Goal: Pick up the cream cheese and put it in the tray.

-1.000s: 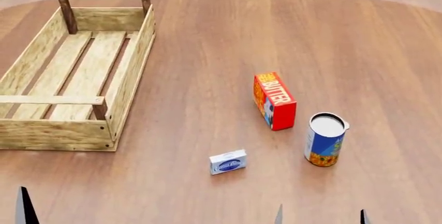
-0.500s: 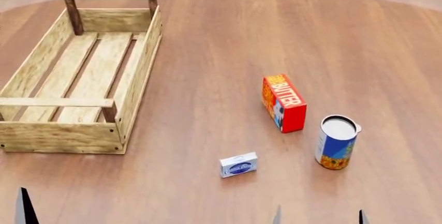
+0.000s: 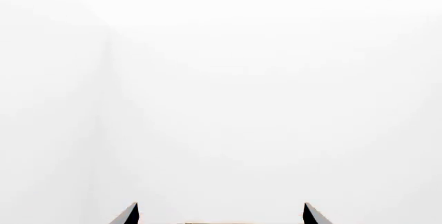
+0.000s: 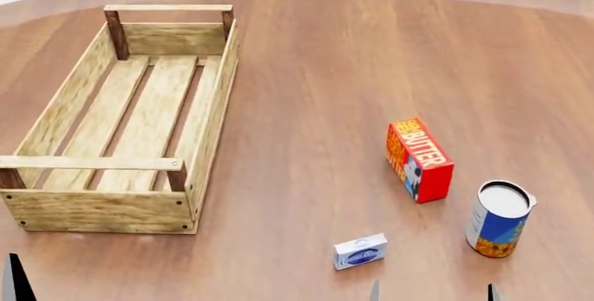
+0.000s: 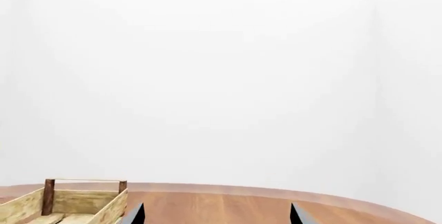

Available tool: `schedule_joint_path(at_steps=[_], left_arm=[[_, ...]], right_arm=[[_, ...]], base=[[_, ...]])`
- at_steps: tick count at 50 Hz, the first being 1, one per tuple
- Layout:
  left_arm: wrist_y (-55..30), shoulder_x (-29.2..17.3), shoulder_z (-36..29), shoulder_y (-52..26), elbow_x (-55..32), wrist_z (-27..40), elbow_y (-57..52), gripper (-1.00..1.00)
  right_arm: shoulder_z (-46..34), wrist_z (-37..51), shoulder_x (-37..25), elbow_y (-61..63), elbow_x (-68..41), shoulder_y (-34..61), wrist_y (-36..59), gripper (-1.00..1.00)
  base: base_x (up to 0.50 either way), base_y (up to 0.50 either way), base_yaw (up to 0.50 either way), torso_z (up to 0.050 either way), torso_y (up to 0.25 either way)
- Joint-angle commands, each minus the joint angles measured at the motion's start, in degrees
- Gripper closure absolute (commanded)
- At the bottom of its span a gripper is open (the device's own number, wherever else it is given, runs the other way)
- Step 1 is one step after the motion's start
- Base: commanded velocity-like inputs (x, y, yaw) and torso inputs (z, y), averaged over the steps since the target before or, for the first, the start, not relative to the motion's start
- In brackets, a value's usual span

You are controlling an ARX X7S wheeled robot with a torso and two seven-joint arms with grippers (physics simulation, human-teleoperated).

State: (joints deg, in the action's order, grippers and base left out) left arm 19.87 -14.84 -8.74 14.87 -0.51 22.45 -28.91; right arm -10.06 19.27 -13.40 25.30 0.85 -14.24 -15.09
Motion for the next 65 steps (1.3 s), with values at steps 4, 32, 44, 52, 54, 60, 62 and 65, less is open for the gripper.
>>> schedule_joint_path(at_steps=[4, 32, 44, 52, 54, 60, 62, 65], left_arm=[[6.5, -0.5, -0.2, 1.2, 1.6, 0.6, 1.1, -1.00], [13.5, -1.0, 1.5, 2.6, 2.0, 3.1, 1.1, -1.00], [13.6, -1.3, 2.0, 2.7, 1.9, 3.8, 0.9, -1.00], [13.8, -1.4, 1.8, 2.4, 2.0, 4.0, 1.3, -1.00], [14.1, -1.4, 2.0, 2.4, 2.0, 4.2, 1.3, -1.00], [14.3, -1.5, 2.0, 2.6, 1.9, 4.4, 1.1, -1.00], [14.4, -1.6, 2.0, 2.7, 1.9, 4.5, 1.0, -1.00], [14.4, -1.7, 1.8, 2.7, 2.0, 4.5, 1.2, -1.00]], right_arm=[[-0.5, 0.9, -0.5, -0.4, 1.4, -0.6, -3.8, -1.00], [-0.3, 3.9, -1.0, -2.4, 4.5, -1.9, -14.4, -1.00], [-0.4, 4.6, -1.0, -2.2, 5.8, -1.9, -14.1, -1.00], [-0.5, 5.1, -1.1, -2.6, 6.5, -1.8, -14.6, -1.00], [-0.4, 5.4, -1.1, -2.9, 6.9, -1.7, -15.1, -1.00], [-0.4, 5.9, -1.2, -3.0, 7.5, -2.0, -16.2, -1.00], [-0.4, 6.0, -1.3, -2.9, 7.3, -1.9, -16.1, -1.00], [-0.5, 6.1, -1.2, -2.9, 7.5, -1.9, -15.8, -1.00]], base=[[0.19, 0.18, 0.00, 0.000, 0.000], [0.19, 0.18, 0.00, 0.000, 0.000], [0.19, 0.18, 0.00, 0.000, 0.000], [0.19, 0.23, 0.00, 0.000, 0.000], [0.20, 0.27, 0.00, 0.000, 0.000], [0.19, 0.28, 0.00, 0.000, 0.000], [0.19, 0.29, 0.00, 0.000, 0.000], [0.19, 0.28, 0.00, 0.000, 0.000]])
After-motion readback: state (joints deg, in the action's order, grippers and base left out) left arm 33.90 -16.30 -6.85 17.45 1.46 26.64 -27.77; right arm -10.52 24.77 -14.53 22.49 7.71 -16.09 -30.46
